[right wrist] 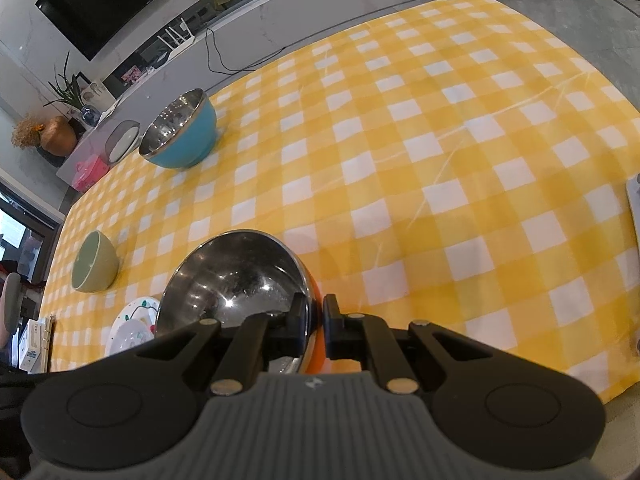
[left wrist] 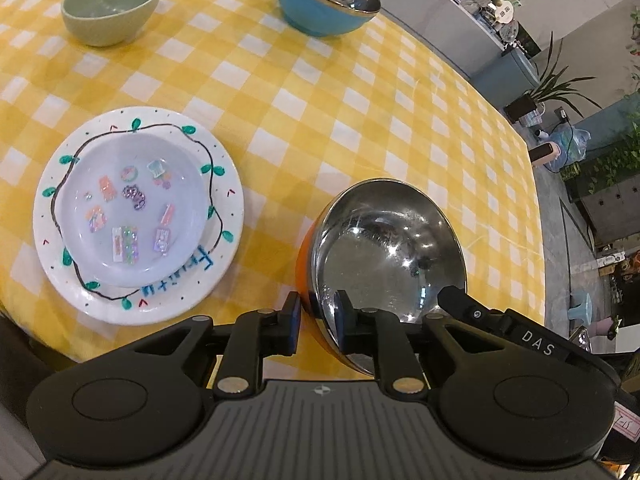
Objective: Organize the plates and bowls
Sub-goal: 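Lower the orange bowl and open both grippers, then move both grippers to the blue steel bowl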
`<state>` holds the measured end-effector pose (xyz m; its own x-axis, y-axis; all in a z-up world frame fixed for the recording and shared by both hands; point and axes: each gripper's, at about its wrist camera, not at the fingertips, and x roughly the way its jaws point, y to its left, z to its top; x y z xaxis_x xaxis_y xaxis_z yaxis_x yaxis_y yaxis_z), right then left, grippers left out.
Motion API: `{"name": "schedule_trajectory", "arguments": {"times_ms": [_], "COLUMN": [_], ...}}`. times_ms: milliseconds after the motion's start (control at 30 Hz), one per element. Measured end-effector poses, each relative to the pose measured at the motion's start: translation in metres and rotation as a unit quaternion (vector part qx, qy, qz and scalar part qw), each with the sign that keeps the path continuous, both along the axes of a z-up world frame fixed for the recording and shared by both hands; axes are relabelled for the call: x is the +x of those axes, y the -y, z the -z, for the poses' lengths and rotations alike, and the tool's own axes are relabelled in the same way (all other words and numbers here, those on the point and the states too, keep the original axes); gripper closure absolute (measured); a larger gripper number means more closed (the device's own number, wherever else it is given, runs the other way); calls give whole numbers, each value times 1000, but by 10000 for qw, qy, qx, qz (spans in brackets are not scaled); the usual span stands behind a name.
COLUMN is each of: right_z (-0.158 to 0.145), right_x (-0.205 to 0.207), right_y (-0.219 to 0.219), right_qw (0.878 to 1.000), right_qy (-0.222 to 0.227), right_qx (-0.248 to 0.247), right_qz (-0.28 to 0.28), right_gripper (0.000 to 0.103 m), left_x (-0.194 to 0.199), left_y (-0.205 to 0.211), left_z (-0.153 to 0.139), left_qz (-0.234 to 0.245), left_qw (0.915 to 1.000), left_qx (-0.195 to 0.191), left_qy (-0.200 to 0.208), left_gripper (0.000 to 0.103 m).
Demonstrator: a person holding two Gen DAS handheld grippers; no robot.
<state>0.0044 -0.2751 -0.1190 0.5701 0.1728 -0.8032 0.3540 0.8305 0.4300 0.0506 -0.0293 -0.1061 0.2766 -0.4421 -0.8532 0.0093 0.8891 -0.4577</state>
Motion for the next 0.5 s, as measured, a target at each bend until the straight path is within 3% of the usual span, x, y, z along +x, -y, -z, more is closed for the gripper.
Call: {"name": "schedule_trajectory", "arguments": {"times_ms": [100, 233, 333, 500], "right_z": [1, 0, -2, -8], "right_x": [0, 0, -2, -2], "right_y": [0, 2, 3, 1], "right_qw": [10000, 9999, 9999, 9995], "right_qy": [11, 69, 132, 319], "right_qx": [20, 52, 46, -44], "right_qz": [3, 61, 74, 4], "right_gripper": [94, 91, 74, 67], "left_x": [0, -1, -2, -4], "left_y": [0, -1, 1, 0], "left_z": [-1, -3, -7, -13], "left_qz": [15, 38, 79, 60], "left_qw": [10000, 9999, 9997, 9994], "left_qx": [-13, -102, -36, 55], "left_qy": [48, 115, 222, 336], "left_gripper": [81, 68, 57, 46]}}
